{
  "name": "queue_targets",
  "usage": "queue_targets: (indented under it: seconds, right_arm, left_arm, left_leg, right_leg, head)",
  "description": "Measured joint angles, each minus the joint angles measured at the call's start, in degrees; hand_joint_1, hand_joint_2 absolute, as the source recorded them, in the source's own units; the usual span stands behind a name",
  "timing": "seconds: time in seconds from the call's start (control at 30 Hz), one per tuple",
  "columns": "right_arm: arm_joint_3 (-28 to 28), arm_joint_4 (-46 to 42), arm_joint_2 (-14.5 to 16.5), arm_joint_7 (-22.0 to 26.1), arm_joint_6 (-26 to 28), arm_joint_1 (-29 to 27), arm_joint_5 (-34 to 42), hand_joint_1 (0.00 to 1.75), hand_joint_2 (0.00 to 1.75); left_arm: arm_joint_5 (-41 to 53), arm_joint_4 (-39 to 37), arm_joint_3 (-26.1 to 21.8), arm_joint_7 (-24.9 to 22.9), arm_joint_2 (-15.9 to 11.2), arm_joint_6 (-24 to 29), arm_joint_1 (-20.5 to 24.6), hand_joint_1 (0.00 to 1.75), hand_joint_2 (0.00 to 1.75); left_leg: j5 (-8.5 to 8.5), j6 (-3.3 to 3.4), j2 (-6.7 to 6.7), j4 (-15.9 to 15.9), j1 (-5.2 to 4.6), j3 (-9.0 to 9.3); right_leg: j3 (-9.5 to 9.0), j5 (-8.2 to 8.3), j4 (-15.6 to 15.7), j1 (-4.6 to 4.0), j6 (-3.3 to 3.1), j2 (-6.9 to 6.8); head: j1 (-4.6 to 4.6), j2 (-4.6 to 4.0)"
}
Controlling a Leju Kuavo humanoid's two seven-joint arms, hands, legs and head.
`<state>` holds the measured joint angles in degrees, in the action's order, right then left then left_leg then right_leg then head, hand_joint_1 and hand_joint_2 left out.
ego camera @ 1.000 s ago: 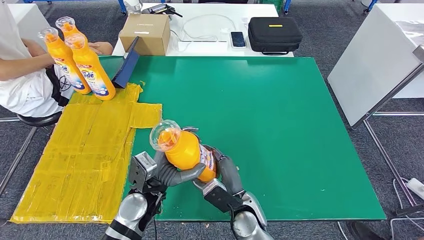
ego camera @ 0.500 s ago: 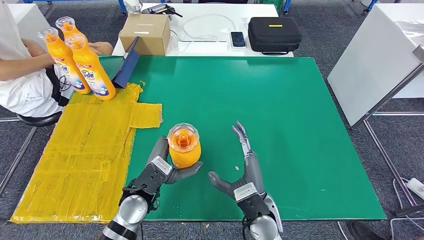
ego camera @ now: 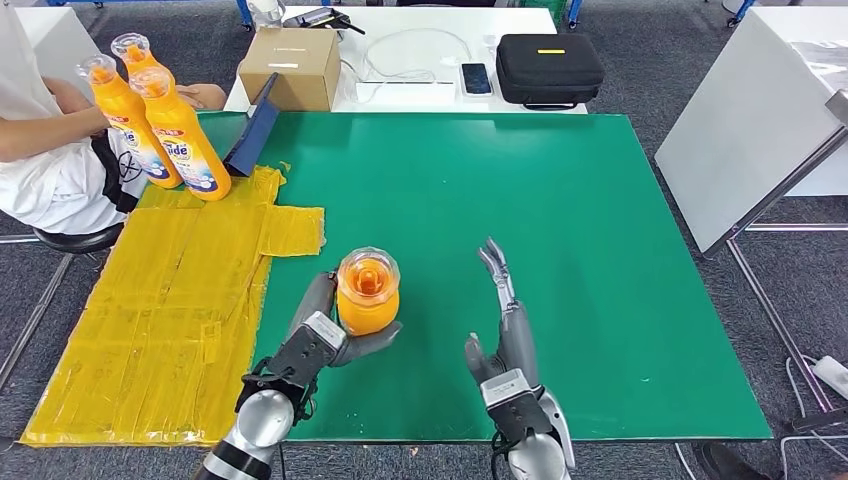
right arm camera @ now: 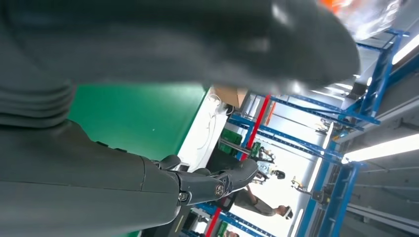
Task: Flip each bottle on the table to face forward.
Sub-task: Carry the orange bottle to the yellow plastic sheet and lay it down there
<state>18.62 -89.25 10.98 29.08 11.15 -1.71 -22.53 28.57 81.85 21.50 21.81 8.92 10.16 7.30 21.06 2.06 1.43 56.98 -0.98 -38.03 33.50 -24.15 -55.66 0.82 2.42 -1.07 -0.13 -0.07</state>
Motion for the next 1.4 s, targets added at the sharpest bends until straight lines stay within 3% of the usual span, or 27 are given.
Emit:
queue_targets:
  seconds: [0.07,0.3,0.43,0.5,0.7,0.93,1.37,1.4]
  right_arm:
    - [-0.13,-0.89,-0.08,0.19,-0.26,-0.35,0.54,0.0,1.75]
    - [-1.48,-5.33,-0.9,-0.62,-3.98,-1.86,6.19,0.0,1.75]
    - [-1.79,-6.32,-1.8,-0.03,-6.07,-1.19,9.68,0.0,1.75]
    - [-1.8,-6.29,-2.38,0.51,-6.68,-0.27,11.05,0.0,1.75]
    - [-1.81,-6.2,-3.66,1.54,-7.17,1.31,12.55,0.0,1.75]
    - [-1.75,-5.81,-4.46,1.96,-7.28,3.05,13.76,0.0,1.75]
    - [-1.59,-4.54,-4.99,1.93,-7.26,4.16,14.2,0.0,1.75]
    - [-1.6,-4.34,-5.04,1.92,-7.25,4.18,14.27,0.0,1.75]
  left_arm:
    - [4.75,-0.3,-0.39,-1.71,-0.27,2.06,0.38,1.75,1.75]
    - [36.08,-7.07,-2.86,-11.76,-2.37,16.68,4.39,1.75,1.75]
    - [50.21,-19.33,-5.54,-20.03,-5.25,25.15,10.49,1.75,1.75]
    - [55.05,-26.39,-7.55,-21.96,-7.3,28.35,14.11,1.75,1.75]
    - [60.29,-38.42,-11.74,-24.09,-10.44,29.55,19.98,1.75,1.75]
    - [61.19,-46.42,-10.2,-30.17,-13.4,29.77,23.71,1.75,1.75]
    - [60.72,-53.69,-8.78,-30.81,-15.56,29.94,25.49,1.75,1.75]
    - [60.26,-54.09,-8.79,-30.19,-15.61,29.99,25.56,1.31,1.75]
  left_leg:
    - [0.0,0.0,0.0,0.0,0.0,0.0]
    - [-0.02,0.0,0.0,0.0,0.0,0.01]
    - [-0.1,-0.04,0.04,-0.01,0.01,0.01]
    - [-0.14,-0.06,0.16,-0.01,0.02,0.02]
    - [-0.23,-0.04,0.12,-0.01,0.07,-0.04]
    - [-0.22,-0.04,0.12,0.0,0.05,-0.11]
    - [-0.23,-0.05,0.12,0.0,0.06,-0.12]
    - [-0.23,-0.05,0.11,-0.01,0.06,-0.12]
  right_leg:
    - [0.01,0.0,0.0,0.0,0.0,0.0]
    - [-0.01,0.01,-0.01,0.0,0.0,0.0]
    - [-0.01,0.06,-0.02,-0.01,-0.04,0.01]
    - [0.03,0.14,-0.04,-0.03,-0.13,0.05]
    - [0.05,0.16,-0.05,-0.04,-0.17,0.02]
    - [0.1,0.16,-0.05,-0.03,-0.17,0.02]
    - [0.11,0.15,-0.05,-0.04,-0.18,0.02]
    - [0.11,0.15,-0.05,-0.04,-0.18,0.02]
  head:
    - [0.0,0.0]
    - [-0.01,0.0]
    - [0.02,0.01]
    - [0.01,0.01]
    - [0.01,0.01]
    - [0.01,0.01]
    - [0.01,0.01]
    - [0.01,0.01]
